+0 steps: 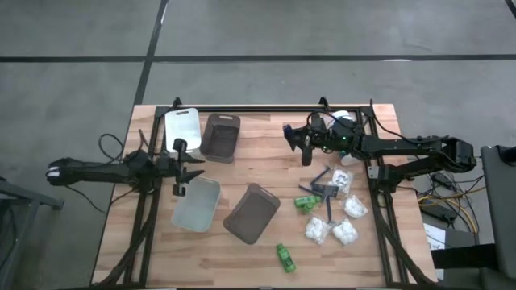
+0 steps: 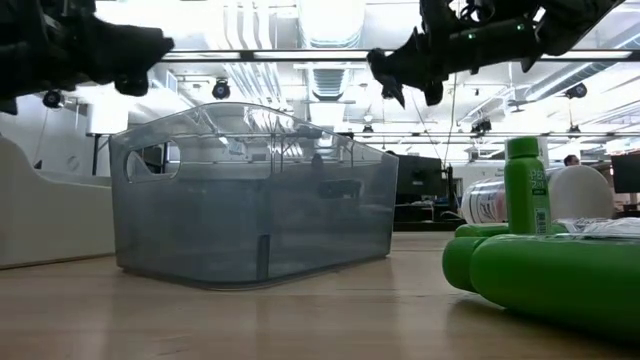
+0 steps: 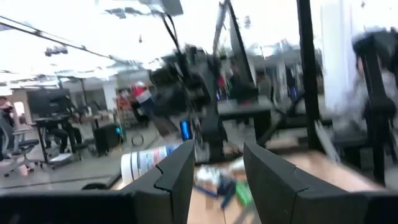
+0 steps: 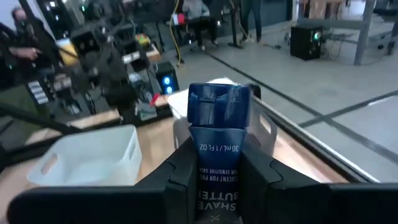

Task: Pick & Place Travel size toiletries
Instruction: Put the top blue shave cream into the bottom black transparent bin

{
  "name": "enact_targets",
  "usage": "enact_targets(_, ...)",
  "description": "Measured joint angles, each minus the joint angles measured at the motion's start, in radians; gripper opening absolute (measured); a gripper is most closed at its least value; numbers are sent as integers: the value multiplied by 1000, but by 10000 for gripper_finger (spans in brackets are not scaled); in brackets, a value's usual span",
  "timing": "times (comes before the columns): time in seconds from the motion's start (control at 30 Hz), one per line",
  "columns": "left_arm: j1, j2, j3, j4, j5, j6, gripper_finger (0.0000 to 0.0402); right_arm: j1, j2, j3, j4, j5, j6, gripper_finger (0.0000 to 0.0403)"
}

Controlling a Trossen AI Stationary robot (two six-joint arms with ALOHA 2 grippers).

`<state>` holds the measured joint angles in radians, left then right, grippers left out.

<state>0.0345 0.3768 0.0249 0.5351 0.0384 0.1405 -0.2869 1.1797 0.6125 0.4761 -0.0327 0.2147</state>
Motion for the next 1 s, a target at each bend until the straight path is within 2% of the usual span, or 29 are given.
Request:
enact_targets(0.2,-20,238,123,22,-5,31,145,0,0,0,132,3,-16,78)
enact_targets(0.5,-76,666,353,7,-222,109,145,-1,0,0,308,4,-57,65)
enact_targets(0.8,-75,1041,709,115,-287,386,145,-2,0,1,401,3,-17,79)
enact_targets(0.93,-72,1147,828,159,-441,485,145,-2,0,1,427,3,4,69)
enact_targets(1.0,-61,1182,852,256,-445,540,145,-2,0,1,434,3,13,66)
